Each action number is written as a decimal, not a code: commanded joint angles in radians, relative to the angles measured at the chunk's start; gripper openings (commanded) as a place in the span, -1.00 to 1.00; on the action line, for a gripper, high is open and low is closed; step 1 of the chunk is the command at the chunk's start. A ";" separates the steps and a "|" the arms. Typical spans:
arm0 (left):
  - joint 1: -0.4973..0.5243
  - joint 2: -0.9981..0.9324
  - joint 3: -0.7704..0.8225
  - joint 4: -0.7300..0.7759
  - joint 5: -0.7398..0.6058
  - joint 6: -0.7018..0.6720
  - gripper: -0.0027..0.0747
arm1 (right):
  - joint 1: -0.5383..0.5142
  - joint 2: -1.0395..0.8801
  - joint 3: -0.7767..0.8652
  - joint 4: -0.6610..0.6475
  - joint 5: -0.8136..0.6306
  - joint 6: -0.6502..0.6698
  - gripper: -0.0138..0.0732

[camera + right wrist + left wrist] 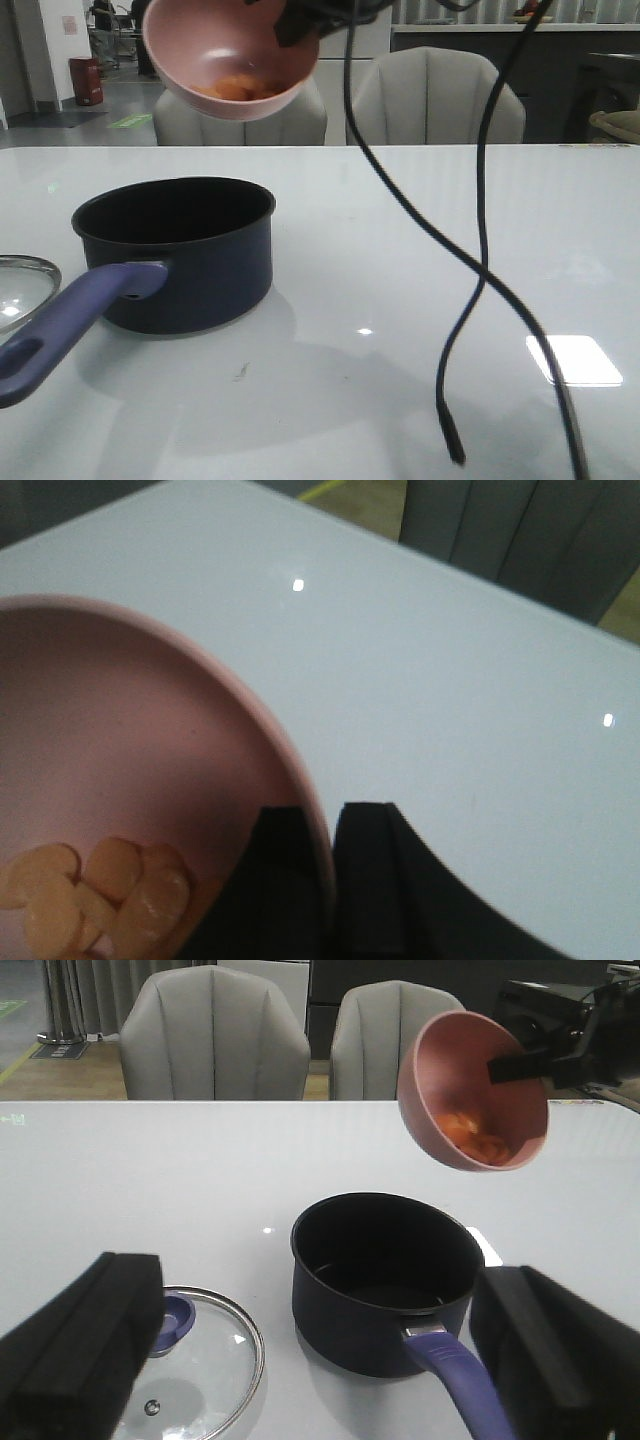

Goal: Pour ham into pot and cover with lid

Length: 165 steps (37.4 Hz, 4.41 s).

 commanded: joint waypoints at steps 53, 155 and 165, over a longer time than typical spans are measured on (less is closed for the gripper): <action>-0.009 0.011 -0.027 -0.005 -0.085 0.001 0.77 | 0.095 0.221 0.205 -0.221 -1.277 -0.189 -0.38; -0.009 0.011 -0.026 -0.005 -0.103 0.001 0.77 | -0.353 -1.122 0.777 -0.083 0.144 0.169 0.30; -0.009 0.011 -0.026 -0.005 -0.103 0.001 0.77 | -0.353 -1.447 1.086 -0.083 -0.007 0.169 0.30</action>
